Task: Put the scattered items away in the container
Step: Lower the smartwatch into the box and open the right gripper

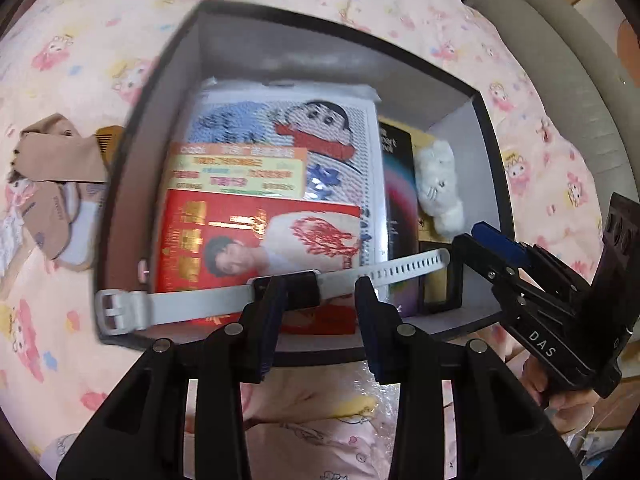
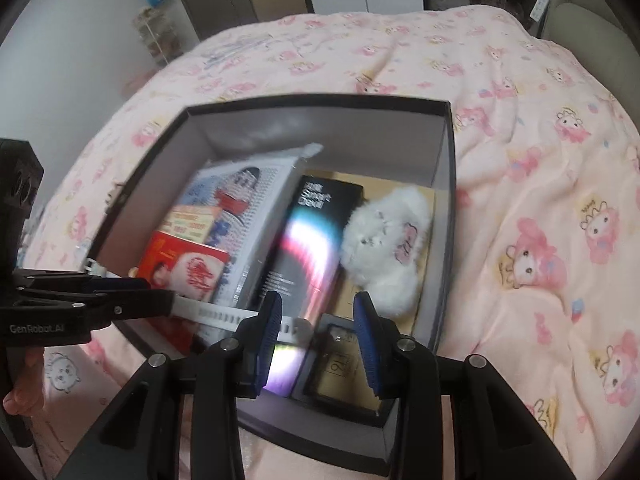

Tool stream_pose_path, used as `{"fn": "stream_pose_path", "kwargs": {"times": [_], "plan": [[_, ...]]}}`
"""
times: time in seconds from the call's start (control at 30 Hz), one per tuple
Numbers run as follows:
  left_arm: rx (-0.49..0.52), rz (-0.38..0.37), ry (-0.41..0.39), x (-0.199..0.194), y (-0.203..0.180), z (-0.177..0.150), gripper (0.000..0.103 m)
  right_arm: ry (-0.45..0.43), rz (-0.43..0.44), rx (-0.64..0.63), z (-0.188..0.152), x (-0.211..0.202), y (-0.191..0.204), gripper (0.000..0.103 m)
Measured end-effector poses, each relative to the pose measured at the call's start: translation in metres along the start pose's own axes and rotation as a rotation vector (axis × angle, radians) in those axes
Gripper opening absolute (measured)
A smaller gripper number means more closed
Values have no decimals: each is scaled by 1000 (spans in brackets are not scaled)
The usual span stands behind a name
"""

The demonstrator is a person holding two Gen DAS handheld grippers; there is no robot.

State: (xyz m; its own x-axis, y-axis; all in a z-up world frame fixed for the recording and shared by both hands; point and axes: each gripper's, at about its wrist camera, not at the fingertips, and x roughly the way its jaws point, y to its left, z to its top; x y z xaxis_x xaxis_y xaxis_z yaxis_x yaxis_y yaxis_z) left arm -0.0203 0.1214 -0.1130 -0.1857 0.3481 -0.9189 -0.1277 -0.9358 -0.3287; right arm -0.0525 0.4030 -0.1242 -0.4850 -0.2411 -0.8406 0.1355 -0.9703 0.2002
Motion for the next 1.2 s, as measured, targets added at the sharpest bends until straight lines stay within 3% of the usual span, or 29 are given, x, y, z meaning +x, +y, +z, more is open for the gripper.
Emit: {"fn": "stream_pose_path", "kwargs": {"times": [0.17,0.23,0.33,0.4,0.47,0.6,0.67,0.8,0.83,0.97,1.03,1.13,1.2], "plan": [[-5,58,51,11,8,2,34,46,42,-43,-2,12,14,33],[19,90,59,9,6,3,34,41,-4,-83,-3,13,19,33],[9,28,39,-9,10,1,34,-13,-112,-132,-5,8,26,33],[11,26,-3,-27,16,-1,34,-69,-122,-183,-3,3,34,33],[9,35,-4,-34,18,-3,34,-56,-75,-202,3,9,39,33],[33,27,68,-21,7,-1,34,90,70,-161,11,37,42,33],[54,39,104,-16,-3,1,34,146,84,-119,7,43,37,33],[85,103,122,-6,-4,3,34,181,111,-82,-3,36,24,33],[86,98,132,-3,-3,5,38,181,102,-79,-3,33,22,33],[67,20,97,-15,8,17,37,69,95,-87,3,12,19,33],[54,2,42,-35,16,17,37,10,92,-92,8,6,21,33],[28,5,-20,-58,28,16,37,15,101,-88,13,14,23,33],[20,17,-49,-53,24,30,37,48,99,-81,12,22,24,33]]}}
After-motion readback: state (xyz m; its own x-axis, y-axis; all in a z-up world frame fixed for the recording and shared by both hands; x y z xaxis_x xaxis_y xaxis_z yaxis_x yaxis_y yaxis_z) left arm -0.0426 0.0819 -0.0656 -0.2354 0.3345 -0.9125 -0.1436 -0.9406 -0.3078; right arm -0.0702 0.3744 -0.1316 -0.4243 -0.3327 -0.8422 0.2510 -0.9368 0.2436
